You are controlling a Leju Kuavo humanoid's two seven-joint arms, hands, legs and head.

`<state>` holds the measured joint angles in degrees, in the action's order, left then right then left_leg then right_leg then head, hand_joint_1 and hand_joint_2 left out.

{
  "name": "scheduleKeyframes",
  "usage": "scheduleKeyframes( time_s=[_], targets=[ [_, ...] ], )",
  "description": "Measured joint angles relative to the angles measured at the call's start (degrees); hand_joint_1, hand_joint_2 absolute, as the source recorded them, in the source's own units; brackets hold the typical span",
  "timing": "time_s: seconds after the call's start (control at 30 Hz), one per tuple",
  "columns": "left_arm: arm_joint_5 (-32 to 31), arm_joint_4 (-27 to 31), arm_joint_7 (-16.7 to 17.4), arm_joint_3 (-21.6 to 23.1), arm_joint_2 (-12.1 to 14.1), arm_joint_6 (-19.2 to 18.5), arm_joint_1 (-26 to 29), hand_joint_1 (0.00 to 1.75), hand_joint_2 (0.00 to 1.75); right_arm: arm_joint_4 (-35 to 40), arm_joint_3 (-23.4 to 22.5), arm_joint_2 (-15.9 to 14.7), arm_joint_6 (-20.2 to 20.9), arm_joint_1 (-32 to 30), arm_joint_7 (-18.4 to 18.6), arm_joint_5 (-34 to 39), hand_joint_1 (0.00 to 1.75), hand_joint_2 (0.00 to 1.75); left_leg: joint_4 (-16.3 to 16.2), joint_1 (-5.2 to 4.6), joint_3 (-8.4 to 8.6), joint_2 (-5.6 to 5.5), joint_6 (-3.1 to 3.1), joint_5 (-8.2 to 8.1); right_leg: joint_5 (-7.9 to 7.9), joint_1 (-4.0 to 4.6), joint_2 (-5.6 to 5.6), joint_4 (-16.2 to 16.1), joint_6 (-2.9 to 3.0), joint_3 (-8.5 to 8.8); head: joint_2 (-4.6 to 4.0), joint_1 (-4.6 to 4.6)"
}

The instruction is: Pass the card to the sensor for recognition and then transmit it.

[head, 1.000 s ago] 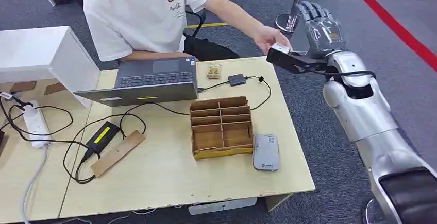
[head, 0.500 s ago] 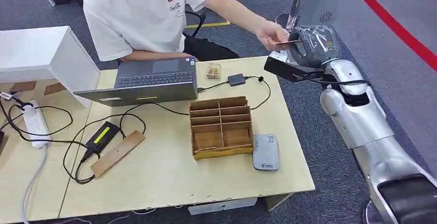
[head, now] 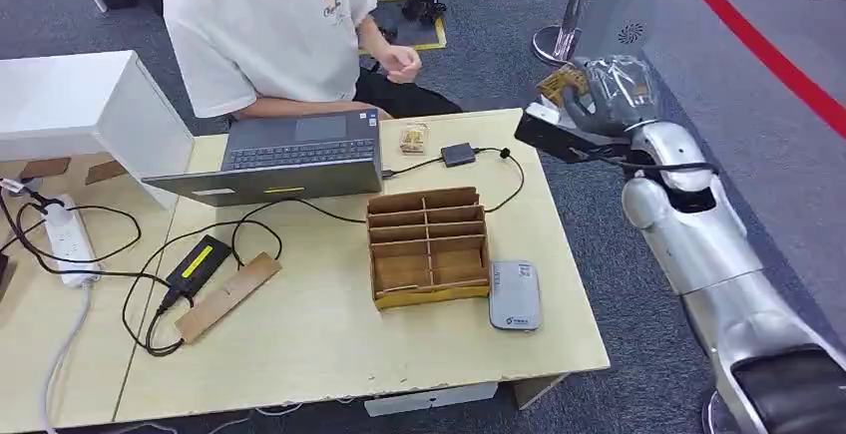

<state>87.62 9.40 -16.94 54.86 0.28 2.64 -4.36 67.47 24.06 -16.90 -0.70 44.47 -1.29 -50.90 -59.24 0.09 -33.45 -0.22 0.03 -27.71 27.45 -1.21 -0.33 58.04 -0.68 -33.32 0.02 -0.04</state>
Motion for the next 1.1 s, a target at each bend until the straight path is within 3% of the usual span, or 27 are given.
scheduleKeyframes(
  time_s=[0.27, 0.4, 0.63, 1.1],
  targets=[
    [0.79, 0.00, 0.15, 0.00, 0.00, 0.48, 0.01, 0.00, 1.75, 0.96, -0.98, -0.33, -1.16, -1.69, -0.26, 0.09, 1.75, 1.75, 0.00, 0.00, 0.00, -0.01, 0.00, 0.00, 0.00, 0.00, -0.02, -0.02, 0.00, -0.03, -0.02, 0.00],
    [1.52, 0.00, 0.29, 0.00, 0.00, 0.63, 0.06, 0.00, 1.75, 3.09, -2.48, -1.61, -2.92, -4.98, -1.30, 0.24, 1.75, 1.75, 0.00, -0.01, 0.00, -0.01, -0.01, -0.01, 0.01, 0.00, -0.01, -0.05, 0.00, -0.03, -0.02, -0.06],
    [2.36, 0.00, 0.52, -0.11, -0.09, 0.39, 0.26, 0.00, 1.75, 8.18, -7.83, -4.48, -6.08, -16.59, -5.14, 1.16, 1.75, 1.75, 0.00, -0.01, -0.06, -0.07, 0.03, -0.11, 0.05, 0.00, -0.07, -0.09, -0.04, 0.00, -0.02, 0.00],
    [2.36, 0.00, 0.63, -0.15, -0.26, 0.61, 0.24, 0.00, 1.75, 10.58, -11.43, -5.14, -6.71, -24.11, -6.89, -0.33, 1.75, 1.75, 0.01, 0.01, -0.04, -0.04, 0.04, -0.11, 0.07, 0.03, -0.05, -0.08, -0.04, 0.01, -0.02, 0.00]
  ],
)
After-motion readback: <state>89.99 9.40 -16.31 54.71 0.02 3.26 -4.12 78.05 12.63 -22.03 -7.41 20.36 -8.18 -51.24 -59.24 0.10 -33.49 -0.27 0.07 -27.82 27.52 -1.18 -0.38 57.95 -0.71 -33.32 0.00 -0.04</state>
